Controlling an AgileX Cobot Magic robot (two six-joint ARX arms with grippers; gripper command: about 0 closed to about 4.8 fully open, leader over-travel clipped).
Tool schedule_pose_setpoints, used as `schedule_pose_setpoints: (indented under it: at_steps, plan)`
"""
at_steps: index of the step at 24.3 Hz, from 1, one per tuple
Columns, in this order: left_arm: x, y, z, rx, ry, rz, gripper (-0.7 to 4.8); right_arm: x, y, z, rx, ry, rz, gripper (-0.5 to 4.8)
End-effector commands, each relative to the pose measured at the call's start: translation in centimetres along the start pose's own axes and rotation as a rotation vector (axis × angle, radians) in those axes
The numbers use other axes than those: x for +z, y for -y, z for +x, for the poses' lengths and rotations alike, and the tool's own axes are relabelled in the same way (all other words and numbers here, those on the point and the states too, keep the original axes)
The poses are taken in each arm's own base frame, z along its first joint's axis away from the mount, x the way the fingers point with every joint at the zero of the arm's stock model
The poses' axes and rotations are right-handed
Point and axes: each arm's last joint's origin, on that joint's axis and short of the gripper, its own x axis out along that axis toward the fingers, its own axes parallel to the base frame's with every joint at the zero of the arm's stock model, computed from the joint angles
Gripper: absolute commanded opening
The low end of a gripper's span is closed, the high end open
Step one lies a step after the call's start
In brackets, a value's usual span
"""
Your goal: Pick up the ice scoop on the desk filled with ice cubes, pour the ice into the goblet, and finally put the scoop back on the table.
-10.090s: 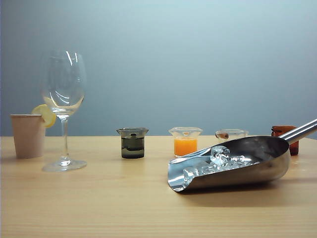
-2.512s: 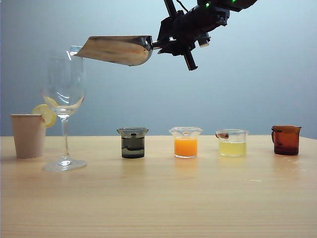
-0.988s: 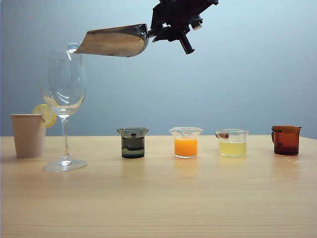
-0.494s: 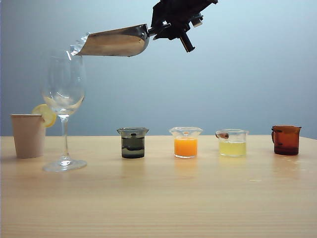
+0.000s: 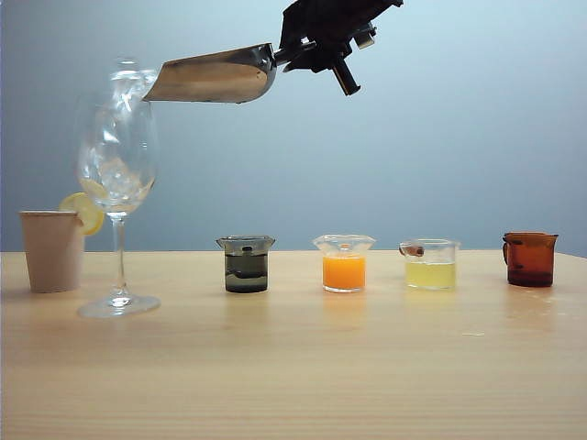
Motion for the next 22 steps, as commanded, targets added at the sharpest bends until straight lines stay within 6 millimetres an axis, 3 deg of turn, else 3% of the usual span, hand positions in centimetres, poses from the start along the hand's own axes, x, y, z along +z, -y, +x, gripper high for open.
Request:
schedule_pose_setpoints:
  at_steps: [1, 22]
  plan:
    - [0.20, 0.02, -0.11, 0.000, 0.016, 0.007, -0.03, 0.32, -1.10, -0.44, 0.046, 0.023, -0.005, -0.09]
    - [0.20, 0.02, -0.11, 0.000, 0.016, 0.007, -0.03, 0.28, -1.31, -0.52, 0.054, 0.022, -0.061, -0.09]
